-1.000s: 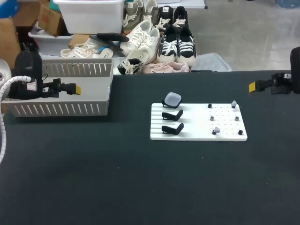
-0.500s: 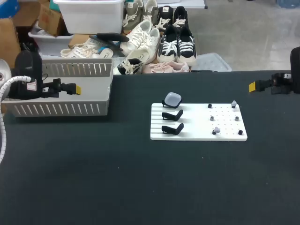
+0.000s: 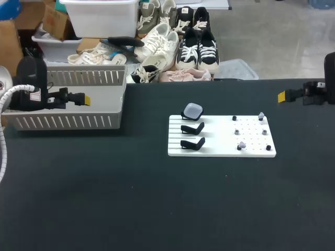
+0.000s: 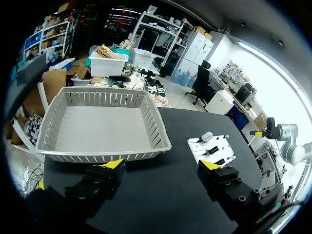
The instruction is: Pick up each earbud case from the left stands, insert the matching earbuds, close the lid, and place the case in the box.
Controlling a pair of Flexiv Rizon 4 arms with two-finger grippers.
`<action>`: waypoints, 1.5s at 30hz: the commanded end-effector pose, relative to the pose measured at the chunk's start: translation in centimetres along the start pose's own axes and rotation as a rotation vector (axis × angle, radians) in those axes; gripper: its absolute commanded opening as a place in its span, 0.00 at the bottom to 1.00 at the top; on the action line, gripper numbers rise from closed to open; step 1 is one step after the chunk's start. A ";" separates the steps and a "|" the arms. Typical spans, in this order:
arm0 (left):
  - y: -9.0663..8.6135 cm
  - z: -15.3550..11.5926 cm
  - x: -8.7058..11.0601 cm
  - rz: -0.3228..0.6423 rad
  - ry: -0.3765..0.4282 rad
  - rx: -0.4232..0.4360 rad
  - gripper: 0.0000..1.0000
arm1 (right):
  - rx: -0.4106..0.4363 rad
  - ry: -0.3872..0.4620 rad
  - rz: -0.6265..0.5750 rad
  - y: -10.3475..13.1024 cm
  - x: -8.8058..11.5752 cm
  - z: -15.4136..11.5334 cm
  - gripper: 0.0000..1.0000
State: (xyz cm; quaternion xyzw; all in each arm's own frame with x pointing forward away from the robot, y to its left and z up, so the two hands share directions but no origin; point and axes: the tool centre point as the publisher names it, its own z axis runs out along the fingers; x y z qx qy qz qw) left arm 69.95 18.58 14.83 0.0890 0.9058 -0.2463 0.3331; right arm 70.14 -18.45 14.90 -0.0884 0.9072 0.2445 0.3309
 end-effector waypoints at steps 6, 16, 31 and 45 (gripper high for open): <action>-0.1 0.0 -0.1 0.000 0.004 -0.004 1.00 | 0.000 0.000 0.000 0.0 0.0 0.0 1.00; -0.1 0.0 -0.1 0.000 0.004 -0.004 1.00 | 0.000 0.000 0.000 0.0 0.0 0.0 1.00; -0.1 0.0 -0.1 0.000 0.004 -0.004 1.00 | 0.000 0.000 0.000 0.0 0.0 0.0 1.00; -2.8 1.9 -4.6 0.359 -0.020 0.120 1.00 | 0.000 0.000 0.000 0.0 0.0 0.0 1.00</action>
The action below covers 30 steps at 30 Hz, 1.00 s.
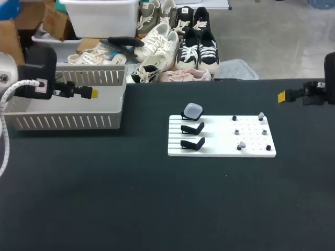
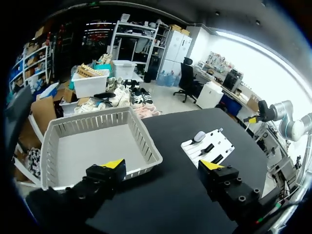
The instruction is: Pick up each earbud case from the left stands, insert the matching earbuds, close the lid, and place the case in the box.
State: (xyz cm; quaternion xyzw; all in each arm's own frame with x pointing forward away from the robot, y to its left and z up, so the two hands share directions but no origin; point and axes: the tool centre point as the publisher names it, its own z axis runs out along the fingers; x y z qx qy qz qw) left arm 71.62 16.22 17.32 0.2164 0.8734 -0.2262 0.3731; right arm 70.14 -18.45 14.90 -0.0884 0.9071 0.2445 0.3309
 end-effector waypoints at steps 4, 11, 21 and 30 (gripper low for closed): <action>-0.8 2.5 -4.0 0.244 -0.003 0.114 1.00 | 0.000 0.000 0.000 0.0 0.0 0.0 1.00; -3.1 5.0 -6.6 0.468 -0.013 0.207 1.00 | 0.000 0.000 0.000 0.0 0.0 0.0 1.00; -6.2 9.1 -7.5 0.717 0.000 0.382 1.00 | 0.000 0.000 0.000 0.0 0.0 0.0 1.00; -7.2 13.3 -6.3 0.821 0.018 0.464 1.00 | 0.000 0.000 0.000 0.0 0.0 0.0 1.00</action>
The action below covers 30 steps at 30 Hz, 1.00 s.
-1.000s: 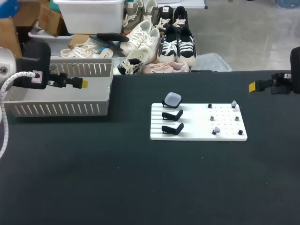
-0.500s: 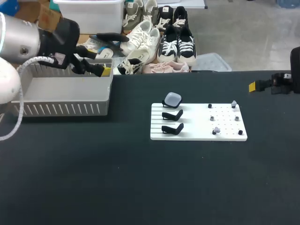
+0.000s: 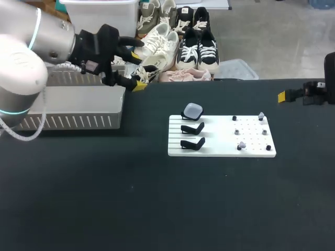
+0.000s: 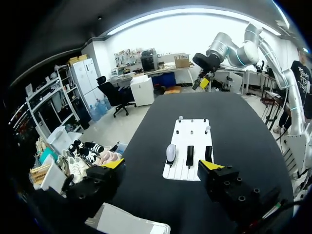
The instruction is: Pick up each earbud case from the left stands, insert the matching earbuds, close the lid, and place the case in the box.
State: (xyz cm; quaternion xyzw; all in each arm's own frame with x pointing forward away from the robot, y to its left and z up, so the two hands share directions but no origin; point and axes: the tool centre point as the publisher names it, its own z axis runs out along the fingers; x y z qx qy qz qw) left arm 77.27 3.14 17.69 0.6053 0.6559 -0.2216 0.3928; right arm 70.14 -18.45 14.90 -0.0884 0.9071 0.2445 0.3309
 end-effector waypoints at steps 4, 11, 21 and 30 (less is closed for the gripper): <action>1.1 4.8 2.0 0.009 0.025 0.133 1.00 | 0.000 0.000 0.000 0.0 0.0 0.0 1.00; 1.0 7.0 2.8 0.010 0.050 0.188 1.00 | 0.000 0.000 0.000 0.0 0.0 0.0 1.00; 0.5 9.4 4.0 -0.005 0.045 0.227 1.00 | 0.000 0.000 0.000 0.0 0.0 0.0 1.00; -0.1 11.6 4.8 -0.057 0.026 0.240 1.00 | 0.000 0.000 0.000 0.0 0.0 0.0 1.00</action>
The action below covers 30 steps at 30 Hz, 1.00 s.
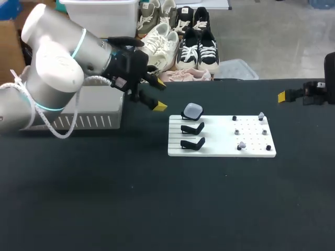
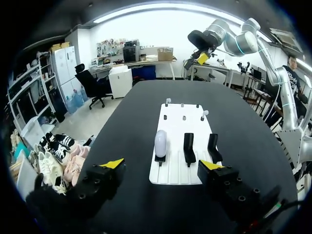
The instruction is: Pick up each earbud case from the left stands, insert the matching earbuds, close the lid, and place the case in the box.
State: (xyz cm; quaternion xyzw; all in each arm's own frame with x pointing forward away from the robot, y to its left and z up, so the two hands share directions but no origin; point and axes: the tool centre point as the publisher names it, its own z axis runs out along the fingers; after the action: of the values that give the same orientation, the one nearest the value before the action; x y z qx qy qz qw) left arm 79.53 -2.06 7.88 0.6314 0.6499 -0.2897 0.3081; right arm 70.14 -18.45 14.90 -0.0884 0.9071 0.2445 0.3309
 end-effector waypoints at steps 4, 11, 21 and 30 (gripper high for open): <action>0.6 1.9 0.0 -0.012 -0.037 0.029 1.00 | 0.000 0.000 0.000 0.0 0.0 0.0 1.00; 0.7 3.3 0.0 -0.017 -0.068 0.046 1.00 | 0.000 0.000 0.000 0.0 0.0 0.0 1.00; 0.7 4.3 0.0 -0.026 -0.086 0.085 0.92 | 0.000 0.000 0.000 0.0 0.0 0.0 1.00; 1.0 5.3 -0.2 -0.037 -0.097 0.096 1.00 | 0.000 0.000 0.000 0.0 0.0 0.0 1.00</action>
State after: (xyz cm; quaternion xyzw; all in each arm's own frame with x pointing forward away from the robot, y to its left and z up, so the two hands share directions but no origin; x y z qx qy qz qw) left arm 79.98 -5.93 4.86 0.6162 0.6336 -0.3525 0.3076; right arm 70.14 -18.45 14.90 -0.0884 0.9071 0.2445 0.3309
